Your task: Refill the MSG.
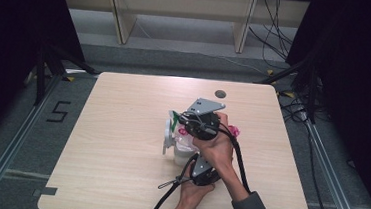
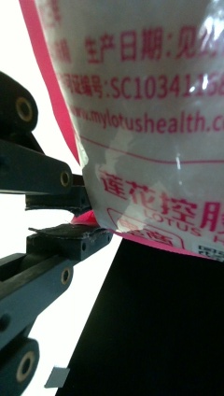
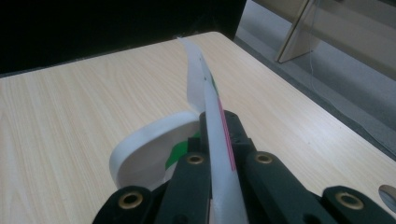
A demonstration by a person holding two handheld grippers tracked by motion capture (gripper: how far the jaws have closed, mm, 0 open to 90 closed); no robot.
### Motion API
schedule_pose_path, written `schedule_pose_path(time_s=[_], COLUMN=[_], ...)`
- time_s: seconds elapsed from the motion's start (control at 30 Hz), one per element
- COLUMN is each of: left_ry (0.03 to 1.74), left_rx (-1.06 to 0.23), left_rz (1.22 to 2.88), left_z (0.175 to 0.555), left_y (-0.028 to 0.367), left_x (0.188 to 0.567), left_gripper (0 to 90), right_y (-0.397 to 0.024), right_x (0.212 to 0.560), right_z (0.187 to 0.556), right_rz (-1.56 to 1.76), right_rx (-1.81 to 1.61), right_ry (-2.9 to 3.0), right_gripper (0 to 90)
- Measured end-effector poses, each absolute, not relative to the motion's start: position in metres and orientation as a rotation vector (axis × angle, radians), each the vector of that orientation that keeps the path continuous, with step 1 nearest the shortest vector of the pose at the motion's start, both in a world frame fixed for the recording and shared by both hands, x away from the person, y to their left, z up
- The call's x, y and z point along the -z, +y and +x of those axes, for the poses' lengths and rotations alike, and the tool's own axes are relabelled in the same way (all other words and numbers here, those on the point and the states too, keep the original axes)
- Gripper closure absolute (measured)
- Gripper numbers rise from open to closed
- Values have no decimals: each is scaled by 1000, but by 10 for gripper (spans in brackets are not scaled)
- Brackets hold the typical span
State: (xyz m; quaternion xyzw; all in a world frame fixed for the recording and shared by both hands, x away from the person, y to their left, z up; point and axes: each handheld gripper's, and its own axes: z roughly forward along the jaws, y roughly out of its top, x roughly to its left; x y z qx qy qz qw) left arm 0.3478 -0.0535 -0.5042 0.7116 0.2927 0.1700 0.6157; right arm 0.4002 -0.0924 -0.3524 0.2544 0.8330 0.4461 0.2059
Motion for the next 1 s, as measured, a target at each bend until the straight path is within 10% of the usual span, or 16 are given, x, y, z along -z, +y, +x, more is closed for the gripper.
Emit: schedule_pose_path(time_s=[1.0], left_ry=[671], left_rx=[-386], left_rz=[1636], left_z=[345], left_y=[-53], left_x=[502], left_gripper=[802], right_y=[-92], right_x=[351], right_z=[397], right_rz=[665], right_rx=[-1236], right_ry=[2326], right_gripper=[900])
